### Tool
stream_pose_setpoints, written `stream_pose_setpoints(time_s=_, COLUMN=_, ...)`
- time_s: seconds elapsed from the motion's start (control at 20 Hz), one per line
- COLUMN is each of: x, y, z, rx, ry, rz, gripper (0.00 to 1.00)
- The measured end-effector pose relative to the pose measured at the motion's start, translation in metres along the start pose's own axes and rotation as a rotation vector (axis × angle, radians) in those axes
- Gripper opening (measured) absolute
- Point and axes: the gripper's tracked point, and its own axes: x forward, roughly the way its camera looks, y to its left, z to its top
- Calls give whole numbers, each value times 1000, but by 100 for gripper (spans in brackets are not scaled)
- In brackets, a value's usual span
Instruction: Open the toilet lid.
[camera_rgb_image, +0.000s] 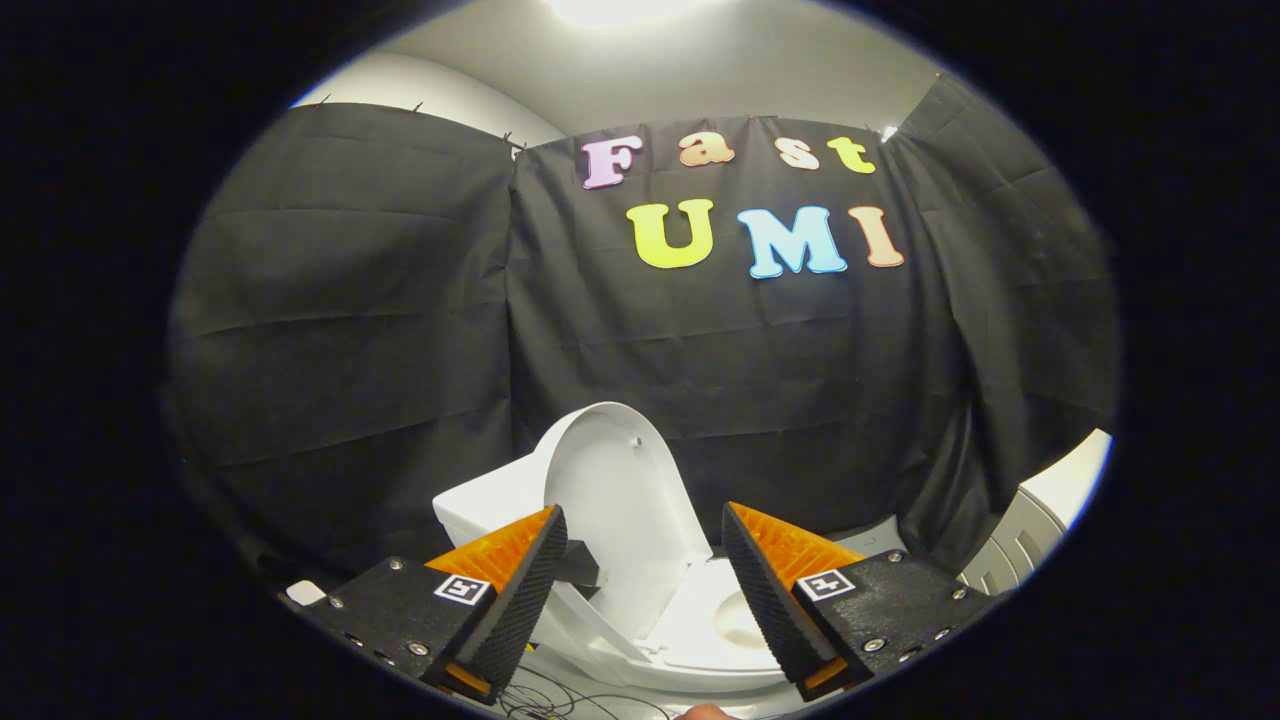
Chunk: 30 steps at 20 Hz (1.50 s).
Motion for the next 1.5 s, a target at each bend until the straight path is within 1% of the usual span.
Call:
stream_pose_setpoints(time_s=0.25, x=-27, y=-30, z=12, rx=-42, ry=-61, rz=-29, gripper=95)
stream_pose_setpoints(time_s=0.4, x=-51, y=-53, z=18, rx=-68, ry=-93, rz=-56, gripper=95)
stream_pose_setpoints(time_s=0.85, x=-119, y=-112, z=25, rx=-32, ry=-155, rz=-140, gripper=95)
stream_pose_setpoints(time_s=1.0, x=-134, y=-128, z=27, rx=-31, ry=-171, rz=-162, gripper=95)
stream_pose_setpoints(time_s=1.25, x=-151, y=-144, z=23, rx=-22, ry=-169, rz=-174, gripper=95)
stream_pose_setpoints(time_s=1.35, x=-156, y=-153, z=20, rx=-47, ry=-169, rz=-192, gripper=95)
stream_pose_setpoints(time_s=1.5, x=-156, y=-162, z=10, rx=-31, ry=-153, rz=-205, gripper=95)
